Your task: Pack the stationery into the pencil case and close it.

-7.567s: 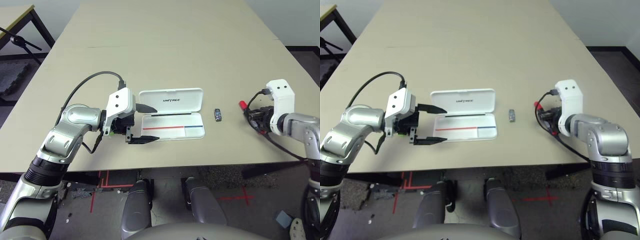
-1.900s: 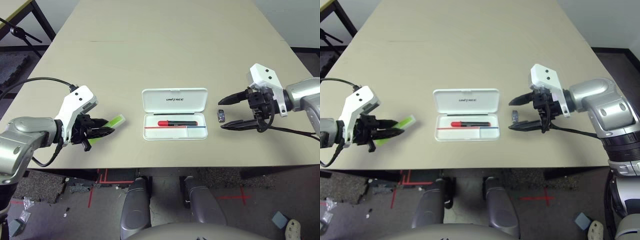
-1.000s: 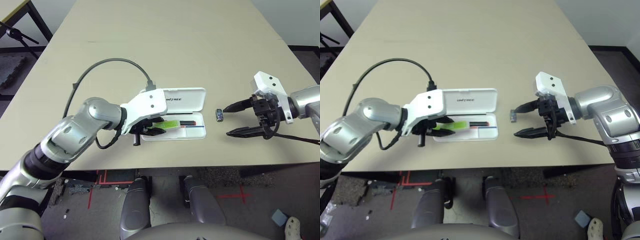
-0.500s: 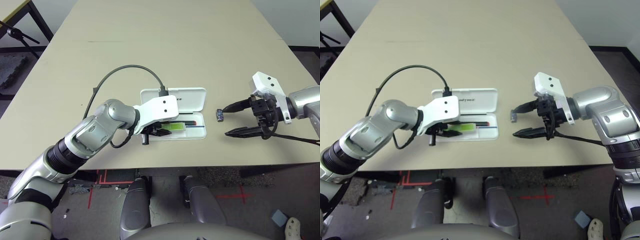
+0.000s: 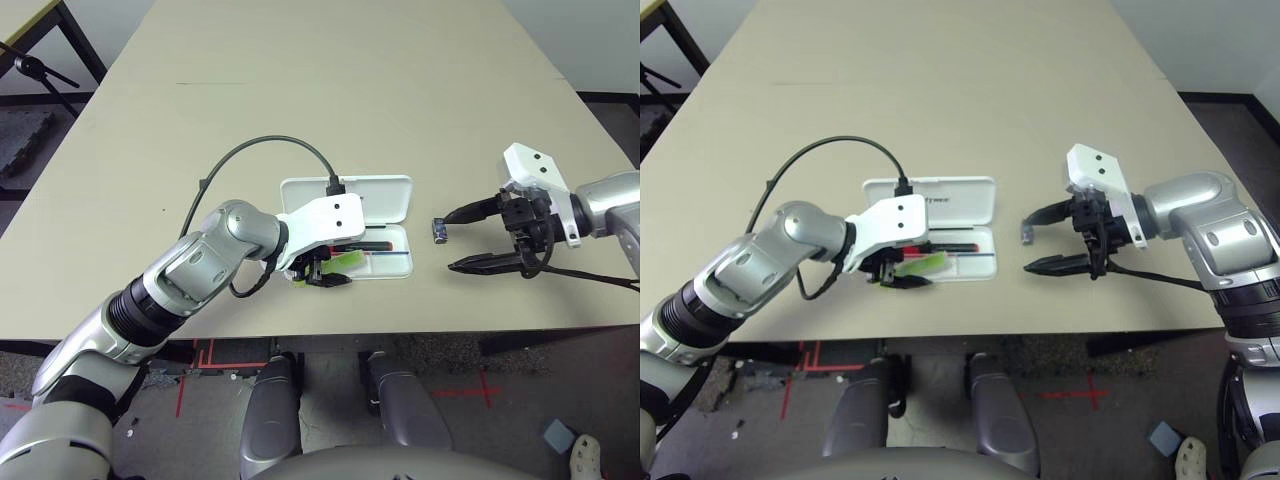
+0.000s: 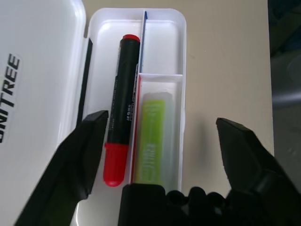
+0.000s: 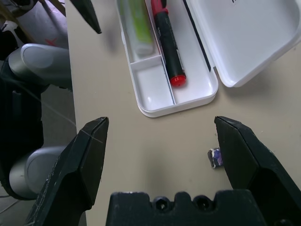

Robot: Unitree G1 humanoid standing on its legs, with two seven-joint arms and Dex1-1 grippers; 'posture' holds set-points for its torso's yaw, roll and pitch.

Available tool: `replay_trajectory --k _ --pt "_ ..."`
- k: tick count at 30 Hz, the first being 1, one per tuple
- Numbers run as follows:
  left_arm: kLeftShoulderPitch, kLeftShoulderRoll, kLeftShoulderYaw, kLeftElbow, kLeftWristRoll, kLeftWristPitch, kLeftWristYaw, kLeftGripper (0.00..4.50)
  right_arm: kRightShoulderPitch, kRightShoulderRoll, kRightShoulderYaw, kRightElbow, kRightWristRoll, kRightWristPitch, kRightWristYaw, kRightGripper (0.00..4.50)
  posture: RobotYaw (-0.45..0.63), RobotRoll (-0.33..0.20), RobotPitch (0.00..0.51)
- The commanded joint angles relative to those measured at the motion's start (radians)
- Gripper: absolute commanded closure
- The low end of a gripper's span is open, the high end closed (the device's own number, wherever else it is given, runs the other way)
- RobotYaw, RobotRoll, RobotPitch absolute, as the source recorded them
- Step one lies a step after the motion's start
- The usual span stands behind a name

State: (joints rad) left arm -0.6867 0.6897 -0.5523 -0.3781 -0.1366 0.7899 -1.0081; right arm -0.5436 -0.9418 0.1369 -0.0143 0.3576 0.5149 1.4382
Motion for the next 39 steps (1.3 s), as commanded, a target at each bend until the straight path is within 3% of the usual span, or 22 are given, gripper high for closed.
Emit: replay_trajectory --k 1,9,16,22,25,31,35,39 --pt "0.038 0.029 0.043 -0.020 -0.017 -0.020 -0.019 0.04 -0.005 0.001 -0.001 0.005 -0.005 -0.010 -0.001 0.00 -0.06 0.000 0.168" --pt "0.076 0.081 0.113 -0.023 -0.024 -0.070 -0.039 0.04 -0.005 0.009 -0.001 0.011 -0.006 -0.017 -0.006 0.00 -0.06 0.000 0.166" --pt "0.123 0.096 0.306 -0.030 -0.146 -0.164 -0.090 0.04 0.004 -0.021 -0.063 0.022 0.015 0.021 -0.047 0.00 -0.06 0.000 0.160" --pt "0.151 0.130 0.432 -0.046 -0.234 -0.170 -0.112 0.04 0.041 0.002 -0.170 -0.064 0.061 0.191 -0.223 0.00 -0.08 0.000 0.159" --pt "0.159 0.138 0.459 -0.048 -0.256 -0.165 -0.109 0.04 0.004 0.121 -0.244 -0.105 0.046 0.380 -0.501 0.00 -0.08 0.000 0.160" --pt "0.148 0.135 0.446 -0.032 -0.259 -0.174 -0.102 0.04 -0.052 0.285 -0.318 -0.160 0.002 0.648 -0.852 0.00 -0.11 0.000 0.161" --pt "0.134 0.132 0.430 -0.012 -0.247 -0.190 -0.107 0.04 -0.085 0.423 -0.363 -0.207 -0.009 0.796 -1.015 0.00 -0.12 0.000 0.159" --pt "0.126 0.130 0.414 0.001 -0.238 -0.203 -0.105 0.04 -0.052 0.501 -0.359 -0.267 -0.002 0.893 -1.083 0.00 -0.11 0.000 0.154"
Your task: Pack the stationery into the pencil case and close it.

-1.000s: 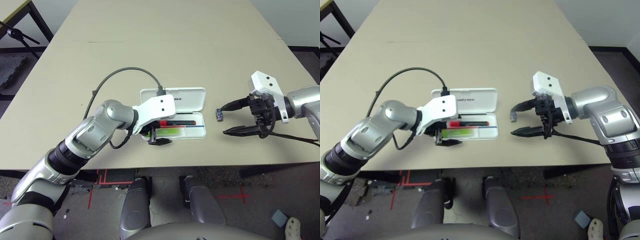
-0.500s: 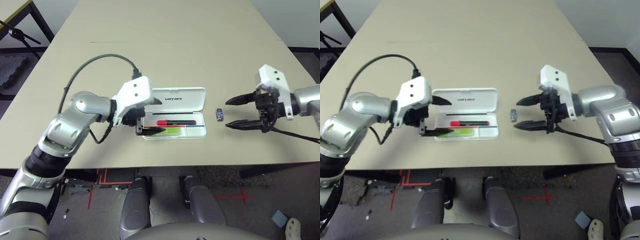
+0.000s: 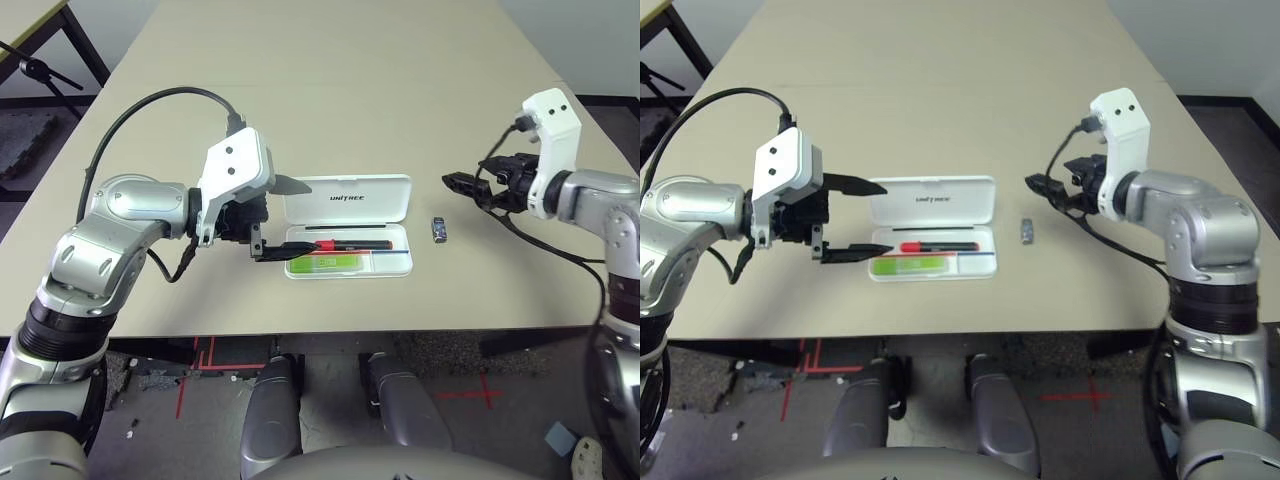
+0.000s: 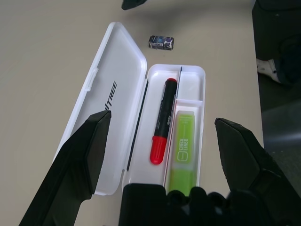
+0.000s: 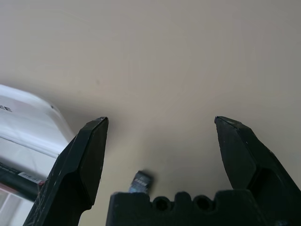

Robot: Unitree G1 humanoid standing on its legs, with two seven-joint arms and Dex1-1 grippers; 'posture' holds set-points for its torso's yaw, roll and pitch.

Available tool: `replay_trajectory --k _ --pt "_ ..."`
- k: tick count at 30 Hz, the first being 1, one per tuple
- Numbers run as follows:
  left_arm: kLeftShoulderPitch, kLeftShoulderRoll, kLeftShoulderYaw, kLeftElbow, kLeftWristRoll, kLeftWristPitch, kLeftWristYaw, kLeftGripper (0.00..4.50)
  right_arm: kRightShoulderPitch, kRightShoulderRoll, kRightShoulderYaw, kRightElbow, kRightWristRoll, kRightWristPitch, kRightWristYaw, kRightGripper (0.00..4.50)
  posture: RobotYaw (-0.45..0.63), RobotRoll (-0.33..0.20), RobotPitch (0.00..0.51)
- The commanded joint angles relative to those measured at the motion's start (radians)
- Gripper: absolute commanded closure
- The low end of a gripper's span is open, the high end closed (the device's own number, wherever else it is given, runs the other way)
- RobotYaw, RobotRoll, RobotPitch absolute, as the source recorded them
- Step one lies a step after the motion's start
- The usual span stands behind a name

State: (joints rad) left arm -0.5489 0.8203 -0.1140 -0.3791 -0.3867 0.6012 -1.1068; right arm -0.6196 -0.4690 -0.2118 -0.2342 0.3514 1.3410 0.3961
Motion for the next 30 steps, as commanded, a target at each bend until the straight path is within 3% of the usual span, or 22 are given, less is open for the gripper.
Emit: replay_trajectory --k 1,9,17,21,29,30 --pt "-0.013 -0.001 -0.027 0.003 0.013 -0.016 -0.005 0.04 0.033 0.035 -0.007 -0.055 0.005 0.077 -0.049 0.00 -0.11 0.000 0.154" --pt "-0.013 -0.002 -0.032 -0.002 0.016 -0.022 0.005 0.04 0.126 0.044 0.075 -0.041 0.000 0.065 -0.060 0.00 -0.09 0.000 0.151" --pt "0.009 0.004 -0.039 -0.025 0.023 -0.014 0.010 0.04 0.136 0.043 0.132 0.013 0.002 0.036 -0.049 0.00 -0.08 0.000 0.155" --pt "0.011 0.010 -0.034 -0.026 0.021 -0.013 0.009 0.00 0.143 0.042 0.139 0.017 0.004 0.031 -0.050 0.96 -0.08 0.000 0.160" --pt "0.008 0.014 -0.033 -0.019 0.020 -0.016 0.008 0.00 0.136 0.004 0.135 0.017 0.009 0.033 -0.031 4.15 -0.09 0.000 0.165" --pt "0.007 0.014 -0.034 -0.018 0.020 -0.016 0.007 0.00 0.131 -0.019 0.141 0.019 0.011 0.024 -0.014 4.21 -0.09 0.000 0.166"
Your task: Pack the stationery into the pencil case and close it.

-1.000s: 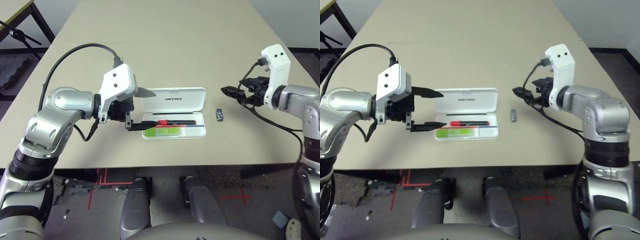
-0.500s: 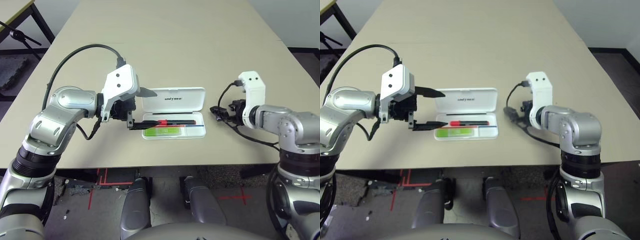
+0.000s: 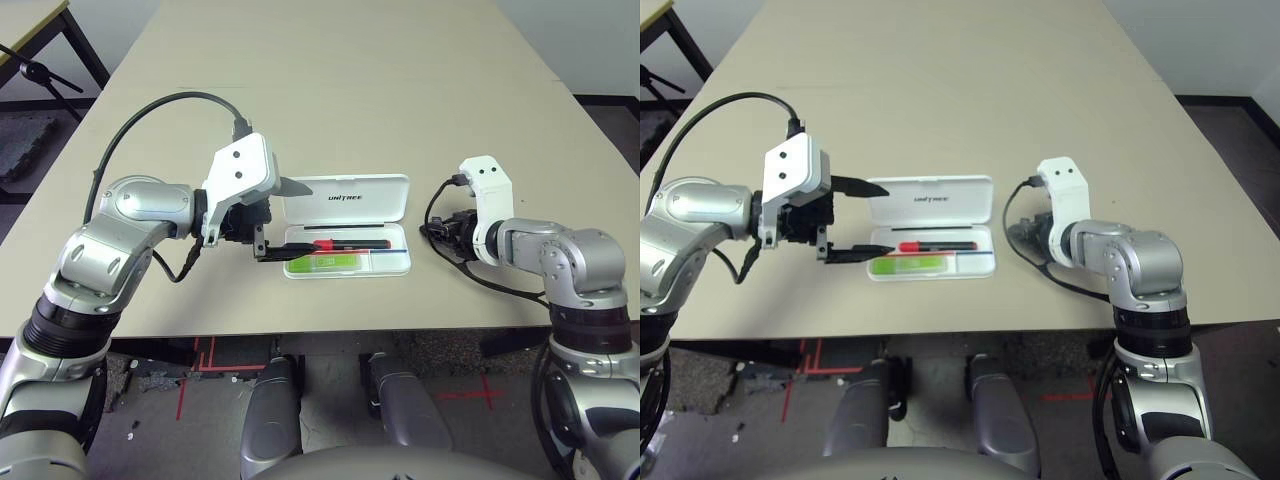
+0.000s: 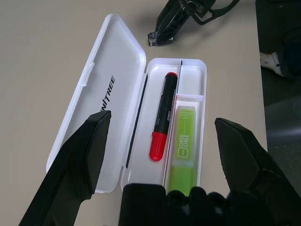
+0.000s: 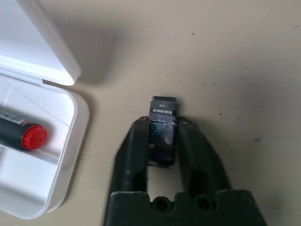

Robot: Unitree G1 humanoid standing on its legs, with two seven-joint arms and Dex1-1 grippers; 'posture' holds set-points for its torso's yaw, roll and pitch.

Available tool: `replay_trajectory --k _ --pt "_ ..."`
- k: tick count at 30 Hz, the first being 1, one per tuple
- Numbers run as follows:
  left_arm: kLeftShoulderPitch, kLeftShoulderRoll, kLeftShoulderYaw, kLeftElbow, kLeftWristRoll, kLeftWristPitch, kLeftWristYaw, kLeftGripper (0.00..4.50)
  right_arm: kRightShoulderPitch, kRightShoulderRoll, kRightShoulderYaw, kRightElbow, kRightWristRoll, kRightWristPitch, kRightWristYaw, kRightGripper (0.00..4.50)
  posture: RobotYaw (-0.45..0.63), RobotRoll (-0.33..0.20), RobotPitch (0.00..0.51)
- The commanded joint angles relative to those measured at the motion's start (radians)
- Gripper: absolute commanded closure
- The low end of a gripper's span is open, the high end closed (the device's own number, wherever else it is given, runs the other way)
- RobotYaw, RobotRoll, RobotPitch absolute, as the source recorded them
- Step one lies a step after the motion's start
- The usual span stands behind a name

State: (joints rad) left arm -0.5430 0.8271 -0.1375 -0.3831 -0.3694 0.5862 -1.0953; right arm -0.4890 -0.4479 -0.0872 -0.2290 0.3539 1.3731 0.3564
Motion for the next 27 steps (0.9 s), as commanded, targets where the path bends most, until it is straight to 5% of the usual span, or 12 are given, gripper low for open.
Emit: replay_trajectory --k 1,7,13,17,27 --pt "-0.001 0.007 -0.012 -0.012 0.004 -0.002 -0.005 0.00 -0.006 -0.092 0.035 0.022 0.011 -0.041 0.071 4.21 -0.09 0.000 0.166" --pt "-0.004 0.011 -0.018 -0.002 0.010 -0.008 -0.011 0.00 -0.012 -0.381 0.184 0.068 -0.018 -0.432 0.446 4.21 -0.09 0.000 0.169" --pt "0.010 0.015 -0.007 -0.011 0.007 -0.007 -0.005 0.00 -0.028 -0.505 0.234 0.139 -0.038 -0.822 0.791 4.21 -0.08 0.000 0.172" --pt "0.022 0.027 0.009 -0.021 0.002 -0.008 -0.004 0.00 -0.063 -0.534 0.269 0.152 -0.040 -0.921 0.958 4.21 -0.06 0.000 0.178" --pt "0.054 0.061 0.019 -0.060 -0.009 0.006 0.001 0.00 -0.141 -0.435 0.359 0.106 -0.068 -0.924 1.035 4.21 -0.05 0.000 0.192"
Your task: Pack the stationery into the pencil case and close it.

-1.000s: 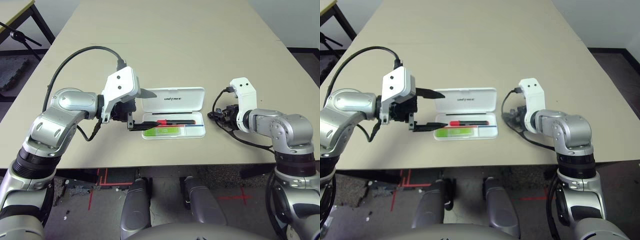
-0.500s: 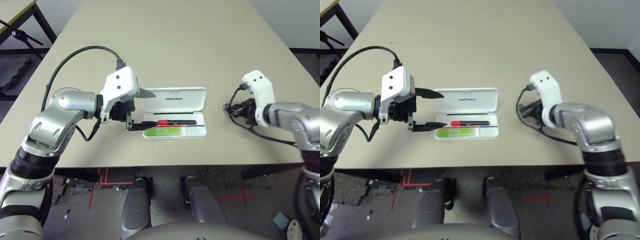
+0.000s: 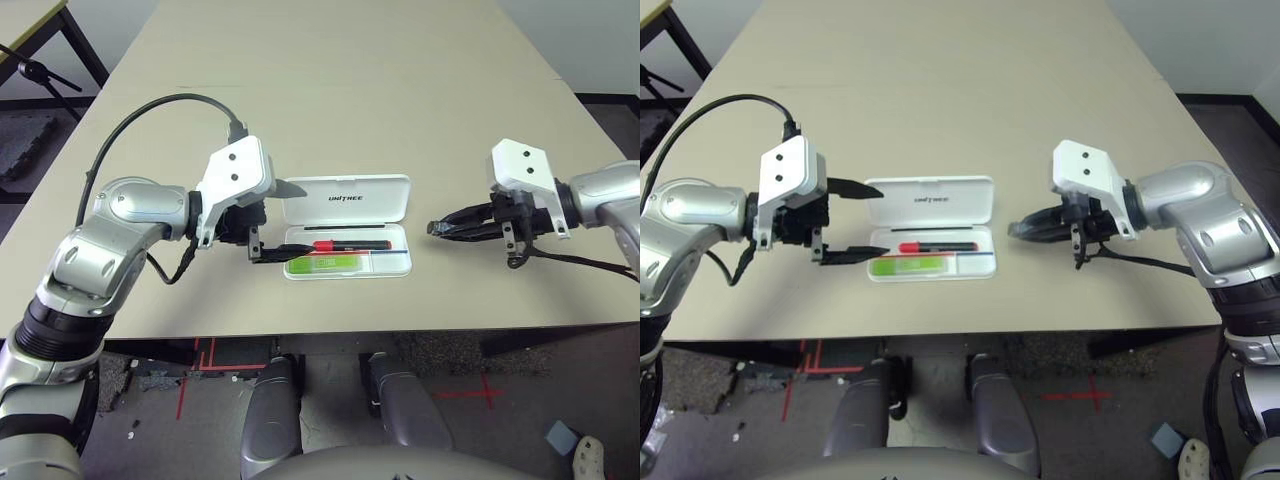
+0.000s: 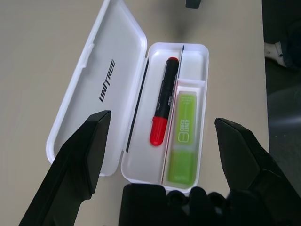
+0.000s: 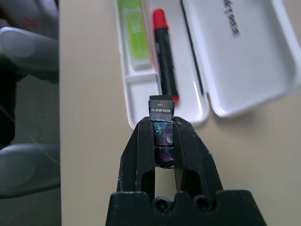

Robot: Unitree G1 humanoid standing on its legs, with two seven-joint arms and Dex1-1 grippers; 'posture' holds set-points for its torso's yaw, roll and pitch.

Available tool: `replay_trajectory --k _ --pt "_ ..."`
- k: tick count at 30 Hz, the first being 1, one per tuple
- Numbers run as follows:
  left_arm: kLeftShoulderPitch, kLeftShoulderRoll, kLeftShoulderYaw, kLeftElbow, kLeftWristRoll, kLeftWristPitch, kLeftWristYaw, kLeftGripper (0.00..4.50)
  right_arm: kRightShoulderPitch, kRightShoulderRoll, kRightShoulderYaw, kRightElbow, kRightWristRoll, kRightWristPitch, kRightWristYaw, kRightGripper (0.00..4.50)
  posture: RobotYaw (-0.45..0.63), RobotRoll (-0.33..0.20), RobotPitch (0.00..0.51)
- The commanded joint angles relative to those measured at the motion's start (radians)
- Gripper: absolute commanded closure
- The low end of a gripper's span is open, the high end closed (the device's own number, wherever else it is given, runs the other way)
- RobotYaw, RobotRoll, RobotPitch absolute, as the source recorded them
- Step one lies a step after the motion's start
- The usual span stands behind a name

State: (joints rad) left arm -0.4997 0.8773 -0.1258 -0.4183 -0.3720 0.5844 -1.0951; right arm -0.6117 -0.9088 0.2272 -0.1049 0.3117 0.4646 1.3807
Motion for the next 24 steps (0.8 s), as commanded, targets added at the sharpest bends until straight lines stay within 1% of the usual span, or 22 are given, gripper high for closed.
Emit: replay_trajectory --k 1,5,11,16,24 --pt "0.013 0.010 0.006 -0.027 -0.007 0.009 0.002 0.00 -0.021 0.035 0.055 -0.017 -0.037 -0.020 0.010 4.21 -0.05 0.000 0.192" --pt "0.012 0.008 0.001 -0.031 -0.005 0.014 0.007 0.00 -0.033 0.071 0.100 0.008 -0.085 -0.053 0.006 4.21 -0.04 0.000 0.197" --pt "0.015 0.007 -0.001 -0.042 -0.006 0.025 0.016 0.00 -0.038 0.115 0.138 0.037 -0.143 -0.095 0.006 4.21 -0.03 0.000 0.199" --pt "0.021 0.009 0.000 -0.050 -0.005 0.031 0.022 0.00 -0.037 0.139 0.162 0.062 -0.181 -0.122 0.007 4.21 -0.03 0.000 0.199" --pt "0.026 0.012 -0.002 -0.050 0.001 0.027 0.023 0.00 -0.023 0.158 0.176 0.065 -0.210 -0.135 0.001 4.21 -0.03 0.000 0.199"
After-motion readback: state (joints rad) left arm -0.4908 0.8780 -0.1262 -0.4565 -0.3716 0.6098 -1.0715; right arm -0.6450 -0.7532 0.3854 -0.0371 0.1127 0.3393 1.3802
